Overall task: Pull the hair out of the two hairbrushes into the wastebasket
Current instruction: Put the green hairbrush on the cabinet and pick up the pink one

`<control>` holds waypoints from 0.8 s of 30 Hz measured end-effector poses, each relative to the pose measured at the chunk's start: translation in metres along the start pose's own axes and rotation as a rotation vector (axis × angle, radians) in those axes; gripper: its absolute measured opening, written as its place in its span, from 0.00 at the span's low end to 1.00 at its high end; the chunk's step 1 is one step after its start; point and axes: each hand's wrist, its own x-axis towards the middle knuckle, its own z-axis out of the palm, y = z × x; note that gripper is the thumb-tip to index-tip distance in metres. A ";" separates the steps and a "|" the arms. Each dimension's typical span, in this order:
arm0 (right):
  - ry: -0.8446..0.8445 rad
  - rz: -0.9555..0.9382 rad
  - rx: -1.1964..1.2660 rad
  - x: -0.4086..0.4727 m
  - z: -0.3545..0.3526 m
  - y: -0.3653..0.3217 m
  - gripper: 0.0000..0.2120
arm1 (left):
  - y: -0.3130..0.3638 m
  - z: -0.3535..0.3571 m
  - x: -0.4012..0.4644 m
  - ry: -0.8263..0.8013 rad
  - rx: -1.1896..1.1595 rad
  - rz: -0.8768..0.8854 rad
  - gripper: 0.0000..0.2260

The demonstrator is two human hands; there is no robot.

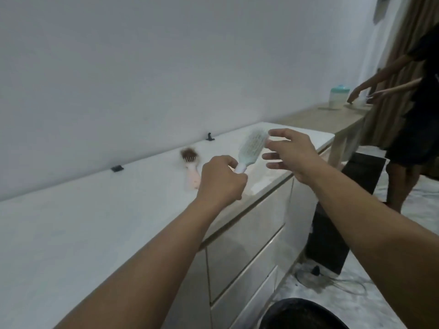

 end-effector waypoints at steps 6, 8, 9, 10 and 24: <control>-0.149 -0.095 -0.202 0.018 0.076 -0.028 0.24 | -0.024 -0.059 0.023 0.140 0.094 -0.039 0.05; -0.205 -0.107 -0.201 0.023 0.100 -0.034 0.24 | -0.032 -0.073 0.026 0.160 0.153 -0.055 0.04; -0.234 -0.107 -0.200 0.024 0.112 -0.036 0.23 | -0.036 -0.079 0.028 0.179 0.173 -0.072 0.05; -0.261 -0.102 -0.201 0.026 0.123 -0.038 0.21 | -0.041 -0.085 0.030 0.209 0.187 -0.087 0.08; -0.344 -0.282 -0.596 0.076 0.202 -0.013 0.18 | -0.108 -0.122 0.063 0.423 0.298 -0.270 0.17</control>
